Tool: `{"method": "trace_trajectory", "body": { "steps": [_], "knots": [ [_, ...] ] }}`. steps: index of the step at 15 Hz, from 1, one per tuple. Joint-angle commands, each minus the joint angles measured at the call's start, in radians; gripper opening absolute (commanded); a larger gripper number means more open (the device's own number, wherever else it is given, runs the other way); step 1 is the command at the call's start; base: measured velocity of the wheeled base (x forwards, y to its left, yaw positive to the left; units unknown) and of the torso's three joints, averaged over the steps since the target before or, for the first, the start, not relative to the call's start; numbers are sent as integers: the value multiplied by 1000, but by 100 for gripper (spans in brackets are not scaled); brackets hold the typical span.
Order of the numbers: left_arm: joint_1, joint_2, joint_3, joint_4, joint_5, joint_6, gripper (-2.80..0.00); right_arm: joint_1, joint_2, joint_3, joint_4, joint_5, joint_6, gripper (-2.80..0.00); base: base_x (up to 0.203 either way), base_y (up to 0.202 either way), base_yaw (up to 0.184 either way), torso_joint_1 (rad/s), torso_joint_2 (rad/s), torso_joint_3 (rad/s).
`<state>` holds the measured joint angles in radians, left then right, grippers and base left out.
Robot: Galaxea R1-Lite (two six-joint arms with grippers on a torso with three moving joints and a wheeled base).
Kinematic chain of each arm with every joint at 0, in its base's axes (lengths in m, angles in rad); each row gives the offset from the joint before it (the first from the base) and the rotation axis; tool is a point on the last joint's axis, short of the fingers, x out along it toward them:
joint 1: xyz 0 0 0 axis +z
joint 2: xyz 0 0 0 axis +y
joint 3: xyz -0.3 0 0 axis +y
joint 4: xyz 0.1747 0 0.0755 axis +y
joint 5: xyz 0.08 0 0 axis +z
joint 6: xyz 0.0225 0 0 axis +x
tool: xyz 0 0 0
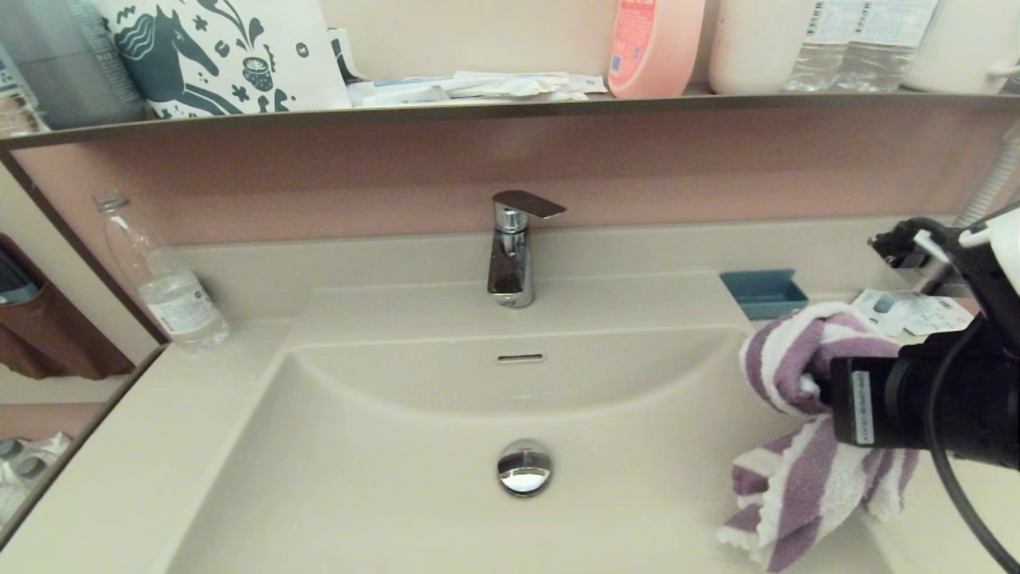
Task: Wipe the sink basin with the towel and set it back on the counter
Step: Wipe the sink
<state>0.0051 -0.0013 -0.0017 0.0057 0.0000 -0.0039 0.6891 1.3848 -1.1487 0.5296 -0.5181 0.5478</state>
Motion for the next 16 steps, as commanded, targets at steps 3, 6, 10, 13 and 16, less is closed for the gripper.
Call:
{"method": "trace_trajectory", "body": {
  "steps": [3, 6, 10, 13, 16],
  "knots": [
    [-1, 1, 0, 0, 0, -1, -280, -272, -52, -1, 52, 1, -86, -280, 0, 0, 0, 0, 0, 0],
    [1, 1, 0, 0, 0, -1, -280, -491, -80, -1, 67, 48, -206, -280, 0, 0, 0, 0, 0, 0],
    [0, 1, 0, 0, 0, -1, -280, -695, -72, -84, 50, 213, -331, -280, 0, 0, 0, 0, 0, 0],
    [1, 1, 0, 0, 0, -1, -280, -701, -42, -183, 57, 338, -299, -280, 0, 0, 0, 0, 0, 0],
    [0, 1, 0, 0, 0, -1, -280, -707, 35, -196, 47, 342, -268, -280, 0, 0, 0, 0, 0, 0]
  ]
}}
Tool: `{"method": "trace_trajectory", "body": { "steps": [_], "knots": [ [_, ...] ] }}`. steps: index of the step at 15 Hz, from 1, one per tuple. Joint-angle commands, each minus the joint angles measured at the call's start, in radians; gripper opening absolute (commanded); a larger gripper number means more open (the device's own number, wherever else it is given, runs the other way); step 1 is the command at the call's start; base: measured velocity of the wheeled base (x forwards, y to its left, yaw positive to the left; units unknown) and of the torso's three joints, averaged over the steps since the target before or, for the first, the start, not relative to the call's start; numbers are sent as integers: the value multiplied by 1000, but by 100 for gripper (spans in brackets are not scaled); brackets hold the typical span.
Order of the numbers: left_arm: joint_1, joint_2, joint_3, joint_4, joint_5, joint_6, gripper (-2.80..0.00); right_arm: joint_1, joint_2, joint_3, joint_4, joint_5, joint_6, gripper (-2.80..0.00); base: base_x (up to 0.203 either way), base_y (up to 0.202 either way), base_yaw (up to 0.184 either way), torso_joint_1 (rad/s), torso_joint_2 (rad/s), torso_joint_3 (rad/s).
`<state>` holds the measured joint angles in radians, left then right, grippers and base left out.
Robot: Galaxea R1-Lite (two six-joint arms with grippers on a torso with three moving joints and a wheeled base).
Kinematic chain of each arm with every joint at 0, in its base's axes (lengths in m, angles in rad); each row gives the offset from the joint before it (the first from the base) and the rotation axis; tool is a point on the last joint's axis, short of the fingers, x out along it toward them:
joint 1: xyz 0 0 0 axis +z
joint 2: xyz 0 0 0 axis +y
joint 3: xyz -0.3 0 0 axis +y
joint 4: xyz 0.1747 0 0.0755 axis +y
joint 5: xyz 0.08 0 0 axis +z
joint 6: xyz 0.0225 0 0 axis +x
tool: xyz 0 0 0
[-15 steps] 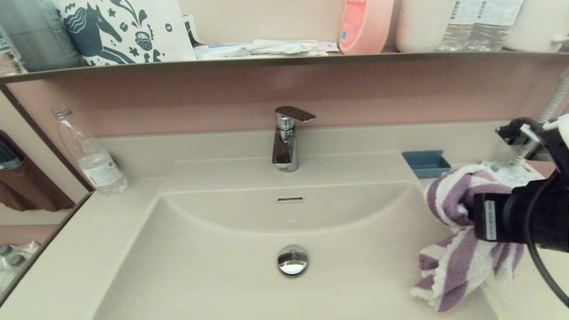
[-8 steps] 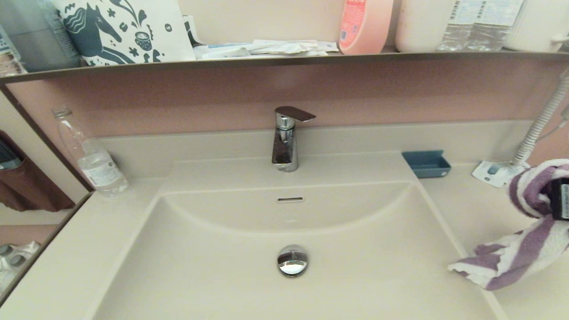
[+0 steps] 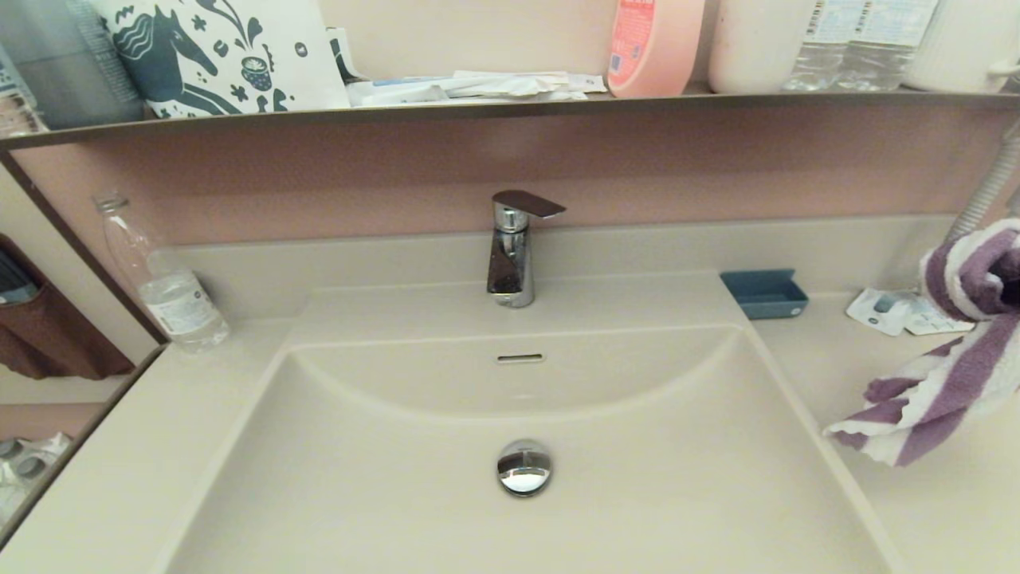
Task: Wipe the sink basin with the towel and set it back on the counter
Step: Wipe the sink
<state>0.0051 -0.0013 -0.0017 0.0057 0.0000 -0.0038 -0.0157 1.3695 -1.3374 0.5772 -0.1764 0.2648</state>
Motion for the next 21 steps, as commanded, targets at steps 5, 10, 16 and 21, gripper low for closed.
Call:
{"method": "trace_trajectory", "body": {
  "steps": [5, 10, 16, 21],
  "knots": [
    [0, 1, 0, 0, 0, -1, -280, 53, 108, 150, -27, -15, 112, -280, 0, 0, 0, 0, 0, 0],
    [-1, 1, 0, -1, 0, -1, -280, 64, 116, 424, -25, -81, 46, -280, 0, 0, 0, 0, 0, 0],
    [-1, 1, 0, 0, 0, -1, -280, -37, 110, 546, 39, -123, -166, -280, 0, 0, 0, 0, 0, 0],
    [1, 1, 0, 0, 0, -1, -280, -261, 132, 532, -31, -156, -342, -280, 0, 0, 0, 0, 0, 0]
  ]
}}
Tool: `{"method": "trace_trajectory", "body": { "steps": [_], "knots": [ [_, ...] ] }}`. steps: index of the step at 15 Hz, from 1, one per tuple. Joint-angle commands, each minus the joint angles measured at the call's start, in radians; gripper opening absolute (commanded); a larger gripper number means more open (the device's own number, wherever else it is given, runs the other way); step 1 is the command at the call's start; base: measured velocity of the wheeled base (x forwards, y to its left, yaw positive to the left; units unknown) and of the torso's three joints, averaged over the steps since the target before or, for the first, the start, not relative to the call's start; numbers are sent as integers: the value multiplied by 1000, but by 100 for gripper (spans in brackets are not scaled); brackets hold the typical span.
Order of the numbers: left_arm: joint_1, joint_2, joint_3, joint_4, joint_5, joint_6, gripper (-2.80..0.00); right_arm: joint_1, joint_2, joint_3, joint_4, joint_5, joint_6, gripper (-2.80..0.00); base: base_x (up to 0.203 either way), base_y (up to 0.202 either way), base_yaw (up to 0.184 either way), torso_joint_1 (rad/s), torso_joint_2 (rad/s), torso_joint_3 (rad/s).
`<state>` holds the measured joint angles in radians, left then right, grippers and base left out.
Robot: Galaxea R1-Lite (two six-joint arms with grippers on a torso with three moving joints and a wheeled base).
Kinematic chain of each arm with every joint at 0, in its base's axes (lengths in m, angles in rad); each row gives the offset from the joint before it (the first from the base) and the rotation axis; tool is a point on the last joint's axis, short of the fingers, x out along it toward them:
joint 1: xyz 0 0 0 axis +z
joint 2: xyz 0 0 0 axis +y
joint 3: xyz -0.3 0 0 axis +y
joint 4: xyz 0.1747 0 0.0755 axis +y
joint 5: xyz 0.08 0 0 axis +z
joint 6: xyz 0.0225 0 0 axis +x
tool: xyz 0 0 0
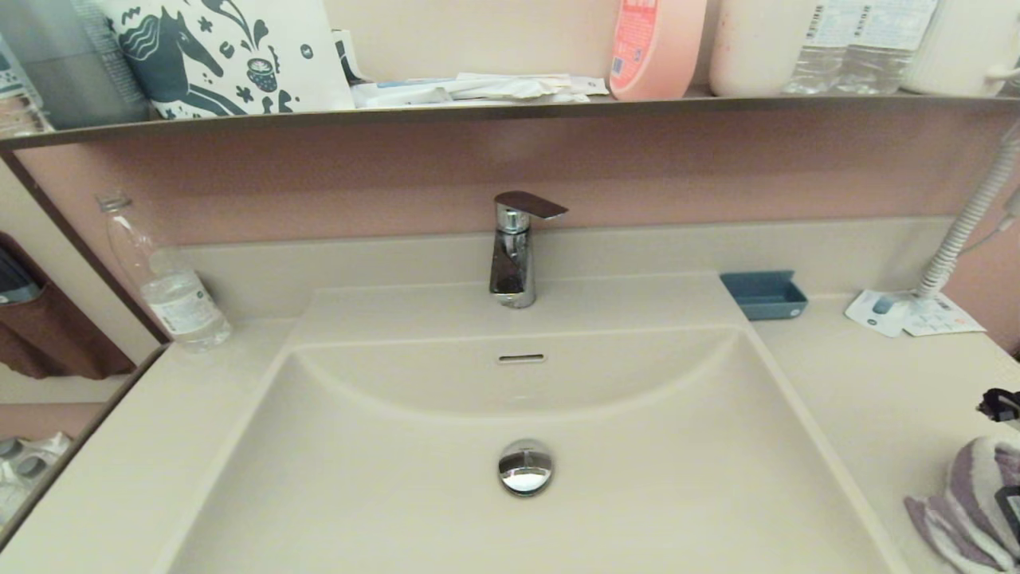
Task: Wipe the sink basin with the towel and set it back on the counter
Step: Wipe the sink
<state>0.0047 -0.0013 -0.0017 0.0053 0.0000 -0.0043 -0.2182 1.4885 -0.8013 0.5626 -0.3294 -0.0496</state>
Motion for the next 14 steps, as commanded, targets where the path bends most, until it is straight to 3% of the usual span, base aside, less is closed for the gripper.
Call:
{"method": "trace_trajectory", "body": {
  "steps": [1, 4, 8, 11, 14],
  "knots": [
    [0, 1, 0, 1, 0, 0, -280, -98, 19, -5, -55, -3, -59, -280, 0, 0, 0, 0, 0, 0],
    [0, 1, 0, 0, 0, 0, -280, -153, 82, -6, -172, -1, -84, -280, 0, 0, 0, 0, 0, 0],
    [0, 1, 0, 1, 0, 0, -280, -143, 177, -19, -316, 28, -30, -280, 0, 0, 0, 0, 0, 0],
    [0, 1, 0, 1, 0, 0, -280, -55, 249, -108, -339, 53, 92, -280, 0, 0, 0, 0, 0, 0],
    [1, 1, 0, 0, 0, 0, -280, 94, 328, -207, -338, 54, 187, -280, 0, 0, 0, 0, 0, 0]
  ]
}}
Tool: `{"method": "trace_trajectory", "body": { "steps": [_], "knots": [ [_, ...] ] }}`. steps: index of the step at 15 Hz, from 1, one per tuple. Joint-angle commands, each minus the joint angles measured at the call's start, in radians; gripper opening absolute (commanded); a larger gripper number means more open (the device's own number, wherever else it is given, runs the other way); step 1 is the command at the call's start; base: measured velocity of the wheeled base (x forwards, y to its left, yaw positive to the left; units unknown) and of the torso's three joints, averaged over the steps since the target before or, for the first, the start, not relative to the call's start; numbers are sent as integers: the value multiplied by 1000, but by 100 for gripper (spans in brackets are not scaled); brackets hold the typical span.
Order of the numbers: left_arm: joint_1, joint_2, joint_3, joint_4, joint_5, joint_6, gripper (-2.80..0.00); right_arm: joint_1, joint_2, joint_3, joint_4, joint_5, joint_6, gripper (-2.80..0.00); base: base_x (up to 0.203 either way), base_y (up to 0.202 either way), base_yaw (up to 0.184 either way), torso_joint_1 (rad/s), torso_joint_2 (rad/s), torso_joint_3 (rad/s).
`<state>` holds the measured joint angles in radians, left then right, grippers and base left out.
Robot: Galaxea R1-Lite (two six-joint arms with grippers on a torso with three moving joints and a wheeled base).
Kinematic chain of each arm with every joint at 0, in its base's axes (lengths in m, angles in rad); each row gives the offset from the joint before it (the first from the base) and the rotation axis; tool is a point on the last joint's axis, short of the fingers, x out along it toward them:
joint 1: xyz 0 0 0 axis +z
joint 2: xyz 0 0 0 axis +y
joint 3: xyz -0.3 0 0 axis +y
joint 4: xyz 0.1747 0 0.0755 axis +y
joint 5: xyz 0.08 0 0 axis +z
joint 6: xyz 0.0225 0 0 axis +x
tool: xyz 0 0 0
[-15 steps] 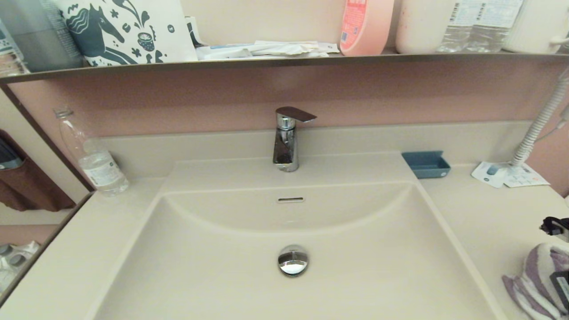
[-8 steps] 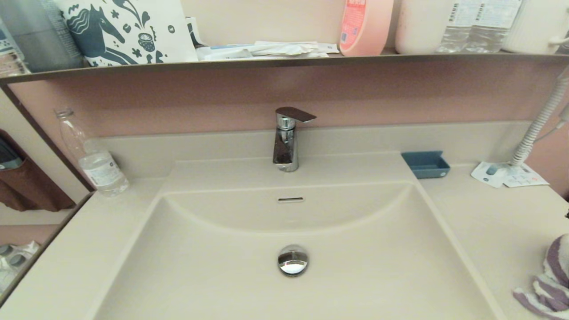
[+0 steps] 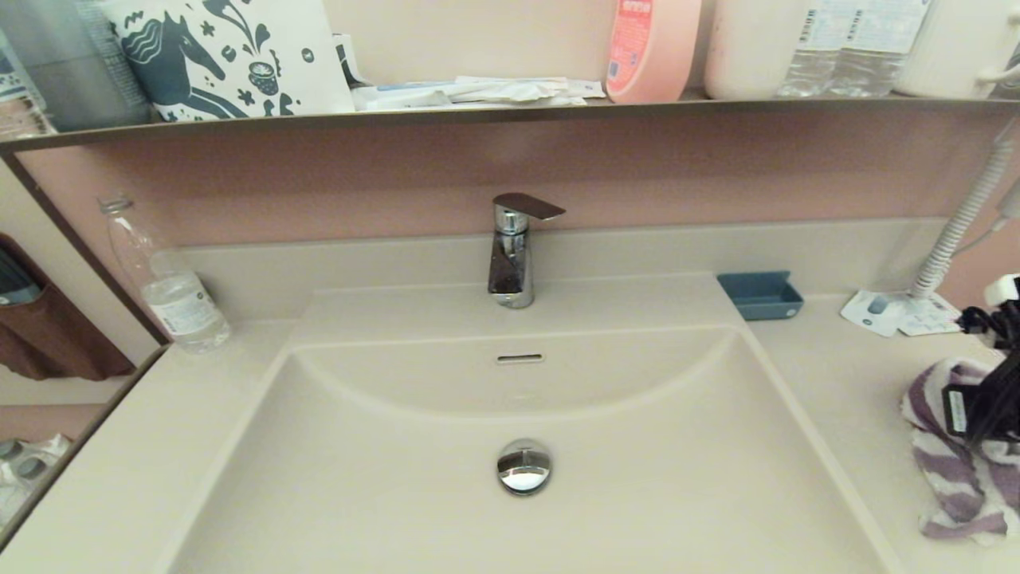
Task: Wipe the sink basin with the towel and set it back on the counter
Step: Wipe the sink
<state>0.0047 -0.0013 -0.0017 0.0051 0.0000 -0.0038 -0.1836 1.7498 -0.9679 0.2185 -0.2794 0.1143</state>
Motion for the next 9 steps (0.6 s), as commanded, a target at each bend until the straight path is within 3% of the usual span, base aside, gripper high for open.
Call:
{"method": "trace_trajectory", "body": {
  "steps": [1, 6, 9],
  "knots": [
    [0, 1, 0, 0, 0, -1, -280, 102, 98, -81, 7, 3, 55, -280, 0, 0, 0, 0, 0, 0],
    [0, 1, 0, 1, 0, -1, -280, 241, 184, -267, 57, 4, 171, -280, 0, 0, 0, 0, 0, 0],
    [0, 1, 0, 1, 0, -1, -280, 305, 177, -283, 92, 9, 210, -280, 0, 0, 0, 0, 0, 0]
  ]
}}
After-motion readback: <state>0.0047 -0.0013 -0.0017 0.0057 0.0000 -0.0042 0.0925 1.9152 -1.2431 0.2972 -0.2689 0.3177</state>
